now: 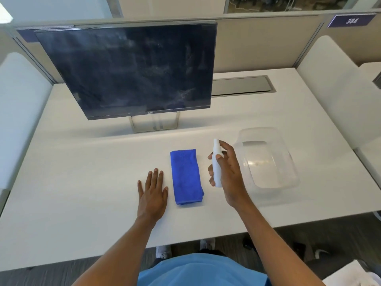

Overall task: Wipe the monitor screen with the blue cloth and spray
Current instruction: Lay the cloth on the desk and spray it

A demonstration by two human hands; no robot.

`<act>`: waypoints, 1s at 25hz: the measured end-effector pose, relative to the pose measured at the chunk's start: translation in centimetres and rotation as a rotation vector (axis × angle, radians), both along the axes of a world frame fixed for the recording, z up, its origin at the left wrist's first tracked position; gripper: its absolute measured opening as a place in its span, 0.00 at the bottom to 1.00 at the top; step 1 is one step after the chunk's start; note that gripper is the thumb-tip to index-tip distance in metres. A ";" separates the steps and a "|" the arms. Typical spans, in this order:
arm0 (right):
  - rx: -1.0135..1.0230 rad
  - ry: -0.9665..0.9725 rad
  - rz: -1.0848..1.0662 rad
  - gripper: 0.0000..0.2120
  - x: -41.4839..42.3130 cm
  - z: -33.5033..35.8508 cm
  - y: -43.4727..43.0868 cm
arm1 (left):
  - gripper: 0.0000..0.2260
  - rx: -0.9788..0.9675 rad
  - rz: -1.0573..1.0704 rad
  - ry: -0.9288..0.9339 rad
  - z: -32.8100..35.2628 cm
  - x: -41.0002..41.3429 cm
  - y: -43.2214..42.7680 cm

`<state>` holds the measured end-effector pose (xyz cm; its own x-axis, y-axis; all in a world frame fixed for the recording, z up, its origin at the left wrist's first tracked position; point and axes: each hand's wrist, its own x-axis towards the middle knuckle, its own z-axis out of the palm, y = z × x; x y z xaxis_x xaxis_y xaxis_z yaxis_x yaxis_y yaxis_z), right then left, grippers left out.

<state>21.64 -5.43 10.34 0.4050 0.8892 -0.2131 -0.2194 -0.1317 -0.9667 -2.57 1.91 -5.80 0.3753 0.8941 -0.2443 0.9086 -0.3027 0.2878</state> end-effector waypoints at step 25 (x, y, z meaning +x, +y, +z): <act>-0.260 -0.422 0.175 0.17 -3.3 -8.6 0.3 | 0.28 0.037 -0.012 -0.046 -0.5 -0.4 0.0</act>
